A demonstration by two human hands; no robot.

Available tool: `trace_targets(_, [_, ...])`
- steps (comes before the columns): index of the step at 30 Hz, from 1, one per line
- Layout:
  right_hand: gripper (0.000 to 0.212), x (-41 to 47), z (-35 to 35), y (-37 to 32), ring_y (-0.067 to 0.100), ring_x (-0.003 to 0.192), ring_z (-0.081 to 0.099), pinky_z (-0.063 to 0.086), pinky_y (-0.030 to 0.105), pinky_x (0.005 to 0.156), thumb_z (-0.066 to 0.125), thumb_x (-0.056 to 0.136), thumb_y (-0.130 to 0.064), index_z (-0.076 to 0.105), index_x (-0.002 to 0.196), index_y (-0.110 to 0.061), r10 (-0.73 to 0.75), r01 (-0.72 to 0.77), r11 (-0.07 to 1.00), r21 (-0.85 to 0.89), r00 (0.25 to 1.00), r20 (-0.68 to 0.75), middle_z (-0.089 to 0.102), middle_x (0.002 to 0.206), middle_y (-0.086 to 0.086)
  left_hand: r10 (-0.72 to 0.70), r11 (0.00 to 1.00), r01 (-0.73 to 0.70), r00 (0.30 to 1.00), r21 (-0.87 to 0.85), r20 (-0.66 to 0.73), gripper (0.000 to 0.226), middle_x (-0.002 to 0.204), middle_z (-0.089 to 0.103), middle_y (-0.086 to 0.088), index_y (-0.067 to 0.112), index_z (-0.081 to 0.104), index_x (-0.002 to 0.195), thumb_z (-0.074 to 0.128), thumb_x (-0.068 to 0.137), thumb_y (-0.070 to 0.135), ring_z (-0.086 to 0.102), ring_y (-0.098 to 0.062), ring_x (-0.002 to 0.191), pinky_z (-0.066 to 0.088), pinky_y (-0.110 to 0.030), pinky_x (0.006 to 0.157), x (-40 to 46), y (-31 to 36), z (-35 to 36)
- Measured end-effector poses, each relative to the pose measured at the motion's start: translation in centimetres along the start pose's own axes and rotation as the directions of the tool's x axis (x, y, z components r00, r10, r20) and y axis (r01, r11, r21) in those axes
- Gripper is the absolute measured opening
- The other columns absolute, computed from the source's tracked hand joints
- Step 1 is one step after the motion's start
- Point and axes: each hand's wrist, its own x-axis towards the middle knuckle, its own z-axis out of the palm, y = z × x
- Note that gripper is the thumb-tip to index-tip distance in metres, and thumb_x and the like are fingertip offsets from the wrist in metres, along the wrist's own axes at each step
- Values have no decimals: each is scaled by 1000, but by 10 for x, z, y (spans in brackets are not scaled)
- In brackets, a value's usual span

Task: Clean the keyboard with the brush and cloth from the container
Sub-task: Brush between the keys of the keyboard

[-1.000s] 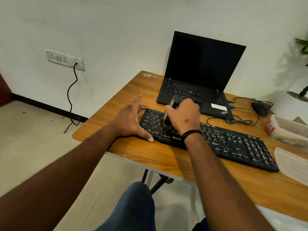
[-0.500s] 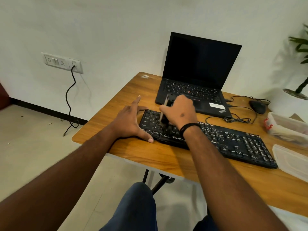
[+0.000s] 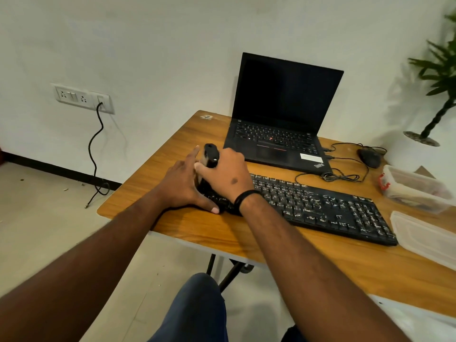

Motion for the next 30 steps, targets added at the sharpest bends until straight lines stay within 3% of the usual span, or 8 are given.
trace_targets(2, [24, 3, -18, 13, 15, 54, 65, 55, 32, 47, 70, 83, -33, 61, 68, -16, 101, -102, 995, 15, 995, 17, 66, 64, 0, -34, 999, 33, 999, 13, 32, 167, 160, 32, -3, 27, -5, 160, 88, 31, 77, 27, -27, 147, 22, -52, 121, -3, 3, 0])
trace_targets(4, [22, 7, -38, 26, 21, 58, 70, 61, 38, 53, 71, 83, -29, 61, 72, -12, 215, -215, 976, -36, 976, 7, 70, 70, 7, -37, 999, 36, 998, 12, 46, 168, 160, 34, 3, 25, -8, 160, 88, 32, 76, 24, -24, 147, 19, -49, 122, -3, 4, 1])
trace_targets(8, [21, 12, -57, 35, 23, 55, 69, 55, 28, 44, 70, 82, -20, 58, 70, -7, 313, -314, 949, -36, 949, -34, 68, 66, 9, -43, 999, 42, 998, 8, 42, 168, 159, 35, 7, 28, -8, 159, 82, 29, 82, 24, -23, 147, 18, -46, 122, 1, 0, 2])
trace_targets(14, [32, 9, -13, 9, 13, 52, 57, 42, 23, 44, 68, 84, -30, 51, 60, -18, 153, -164, 983, -78, 980, -127, 56, 58, -3, -29, 999, 29, 999, 18, 21, 162, 159, 35, 5, 22, -9, 160, 91, 41, 65, 24, -23, 147, 19, -45, 121, -2, 7, 2])
trace_targets(18, [25, 7, -4, 5, 16, 55, 60, 50, 30, 48, 68, 81, -32, 57, 63, -18, 67, -69, 998, -17, 995, -70, 60, 59, -2, -46, 999, 46, 999, 18, 26, 159, 163, 27, -6, 21, -9, 160, 92, 43, 60, 22, -28, 149, 20, -47, 121, -3, 8, 1])
trace_targets(24, [23, 12, -44, 35, 18, 57, 69, 59, 32, 49, 71, 84, -26, 59, 70, -13, 260, -261, 965, -28, 964, -47, 70, 70, 7, -38, 999, 38, 998, 10, 50, 167, 157, 39, 9, 26, -8, 159, 80, 30, 82, 25, -23, 147, 18, -48, 122, -2, 5, 0])
trace_targets(27, [23, 16, -43, 36, 19, 62, 70, 61, 35, 57, 70, 84, -27, 60, 70, -12, 256, -262, 964, -38, 959, -120, 68, 68, 4, -35, 999, 34, 998, 12, 49, 168, 157, 39, 11, 27, -9, 159, 79, 29, 85, 25, -21, 147, 18, -48, 122, -1, 4, 1])
trace_targets(30, [28, 14, -22, 22, 20, 60, 70, 60, 34, 55, 70, 84, -28, 55, 61, -18, 249, -242, 968, 71, 962, -111, 67, 62, 3, -32, 999, 31, 999, 13, 43, 169, 157, 38, 9, 26, -9, 160, 77, 27, 87, 25, -21, 146, 19, -46, 121, -2, 5, 1])
